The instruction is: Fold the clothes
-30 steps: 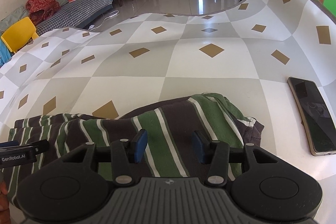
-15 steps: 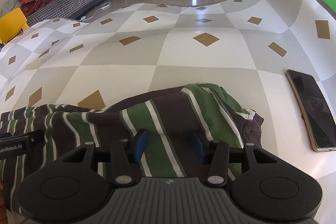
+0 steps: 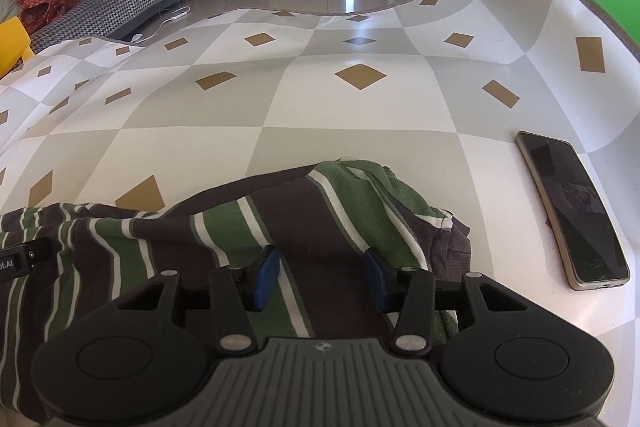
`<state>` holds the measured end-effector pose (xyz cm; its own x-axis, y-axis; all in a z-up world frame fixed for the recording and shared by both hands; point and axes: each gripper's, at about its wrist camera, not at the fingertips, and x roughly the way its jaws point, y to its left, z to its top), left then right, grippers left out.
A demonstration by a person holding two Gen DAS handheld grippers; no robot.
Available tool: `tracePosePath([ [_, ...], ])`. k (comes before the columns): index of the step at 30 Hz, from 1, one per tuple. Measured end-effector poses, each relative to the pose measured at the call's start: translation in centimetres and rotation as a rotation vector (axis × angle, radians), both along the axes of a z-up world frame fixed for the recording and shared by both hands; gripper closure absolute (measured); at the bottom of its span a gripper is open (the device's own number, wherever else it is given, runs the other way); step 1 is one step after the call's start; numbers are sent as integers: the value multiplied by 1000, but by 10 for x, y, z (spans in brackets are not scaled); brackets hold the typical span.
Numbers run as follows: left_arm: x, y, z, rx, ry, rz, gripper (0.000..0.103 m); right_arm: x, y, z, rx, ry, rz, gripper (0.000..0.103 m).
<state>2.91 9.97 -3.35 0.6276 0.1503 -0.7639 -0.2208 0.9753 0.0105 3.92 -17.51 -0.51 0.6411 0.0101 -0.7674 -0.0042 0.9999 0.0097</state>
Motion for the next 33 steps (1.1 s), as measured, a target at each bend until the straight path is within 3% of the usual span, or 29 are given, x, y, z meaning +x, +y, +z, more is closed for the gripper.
tracePosePath([
  [19, 6, 11, -1, 3, -10, 22, 0, -2, -8, 1, -2, -1, -20, 59],
  [33, -14, -3, 22, 9, 19, -29, 0, -31, -21, 28, 79, -5, -10, 58],
])
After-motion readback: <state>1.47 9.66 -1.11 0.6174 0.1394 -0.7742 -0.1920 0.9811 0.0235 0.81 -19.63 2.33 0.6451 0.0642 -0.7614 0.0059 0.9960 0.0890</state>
